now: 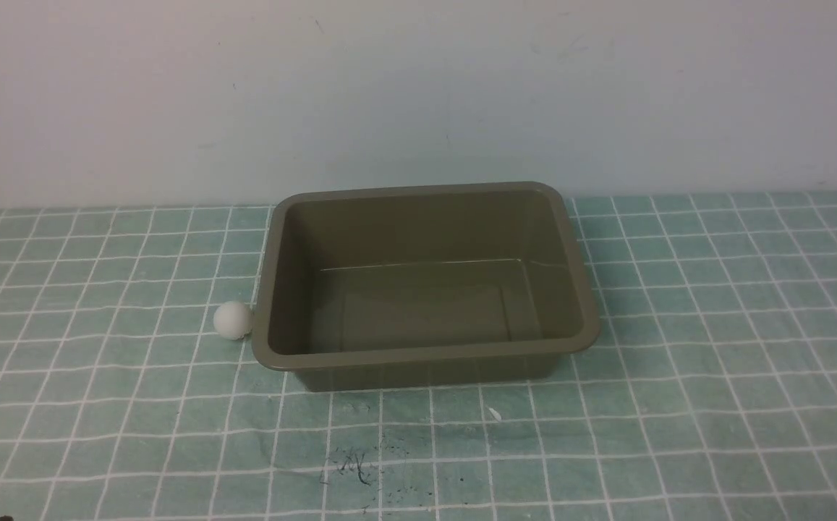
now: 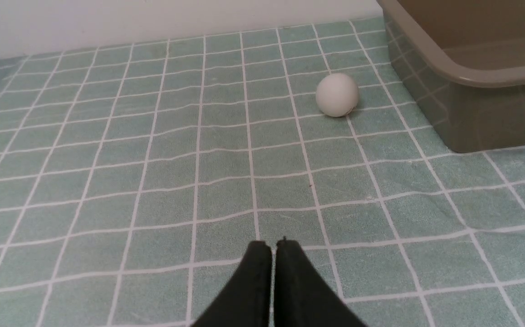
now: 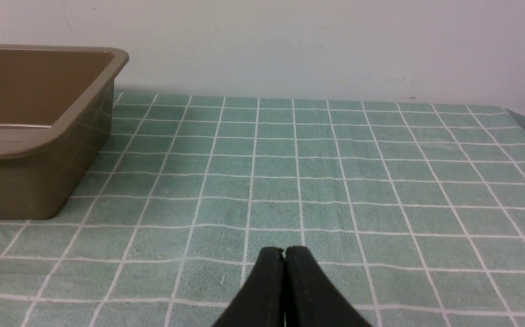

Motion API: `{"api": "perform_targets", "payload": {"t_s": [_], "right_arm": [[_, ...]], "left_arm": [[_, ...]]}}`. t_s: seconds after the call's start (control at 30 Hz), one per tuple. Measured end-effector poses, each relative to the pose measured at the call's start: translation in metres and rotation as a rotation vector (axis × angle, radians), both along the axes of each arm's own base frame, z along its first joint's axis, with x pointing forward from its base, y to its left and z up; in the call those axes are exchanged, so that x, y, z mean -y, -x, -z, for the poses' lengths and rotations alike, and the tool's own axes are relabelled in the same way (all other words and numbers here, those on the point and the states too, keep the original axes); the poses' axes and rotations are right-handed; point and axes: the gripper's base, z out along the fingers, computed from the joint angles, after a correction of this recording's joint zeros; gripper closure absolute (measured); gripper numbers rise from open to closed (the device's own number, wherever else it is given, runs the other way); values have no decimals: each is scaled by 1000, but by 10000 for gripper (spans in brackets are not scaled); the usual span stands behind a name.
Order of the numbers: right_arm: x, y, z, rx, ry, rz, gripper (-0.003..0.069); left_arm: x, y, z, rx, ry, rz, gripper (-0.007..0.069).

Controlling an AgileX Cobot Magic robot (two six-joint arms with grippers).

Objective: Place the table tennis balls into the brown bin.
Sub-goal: 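Reach for and grasp a ping pong ball on the table beside the basket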

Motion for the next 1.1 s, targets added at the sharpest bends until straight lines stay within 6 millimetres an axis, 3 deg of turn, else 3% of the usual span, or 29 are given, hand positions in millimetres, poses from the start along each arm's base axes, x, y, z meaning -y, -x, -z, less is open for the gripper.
{"api": "perform_targets", "payload": {"t_s": [0.17, 0.27, 0.4, 0.5, 0.57, 0.67, 0.73, 0.77, 0.8, 0.83, 0.87, 0.93, 1.03, 1.1], "right_arm": [[0, 0, 0, 0, 0, 0, 673], [0, 0, 0, 0, 0, 0, 673], [0, 0, 0, 0, 0, 0, 673], [0, 0, 0, 0, 0, 0, 673], [0, 0, 0, 0, 0, 0, 673], [0, 0, 0, 0, 0, 0, 673], [0, 0, 0, 0, 0, 0, 673], [0, 0, 0, 0, 0, 0, 673], [0, 0, 0, 0, 0, 0, 673], [0, 0, 0, 0, 0, 0, 673], [0, 0, 0, 0, 0, 0, 673], [0, 0, 0, 0, 0, 0, 673], [0, 0, 0, 0, 0, 0, 673], [0, 0, 0, 0, 0, 0, 673]], "left_arm": [[4, -2, -8, 87, 262, -26, 629], [2, -4, -23, 237, 489, -60, 629], [-5, -4, -38, 416, 614, -105, 629], [-14, 1, -60, 606, 720, -150, 629], [-10, 4, -81, 596, 733, -111, 629], [3, -10, -112, 360, 634, -40, 629], [9, -20, -123, 210, 584, -9, 629], [14, -41, -127, 10, 524, 9, 629], [17, -48, -130, -76, 498, 23, 629], [20, -69, -128, -243, 440, 36, 629], [21, -75, -128, -288, 425, 42, 629], [24, -106, -124, -486, 348, 73, 629], [26, -150, -112, -689, 272, 120, 629], [28, -190, -98, -803, 234, 151, 629]]}}
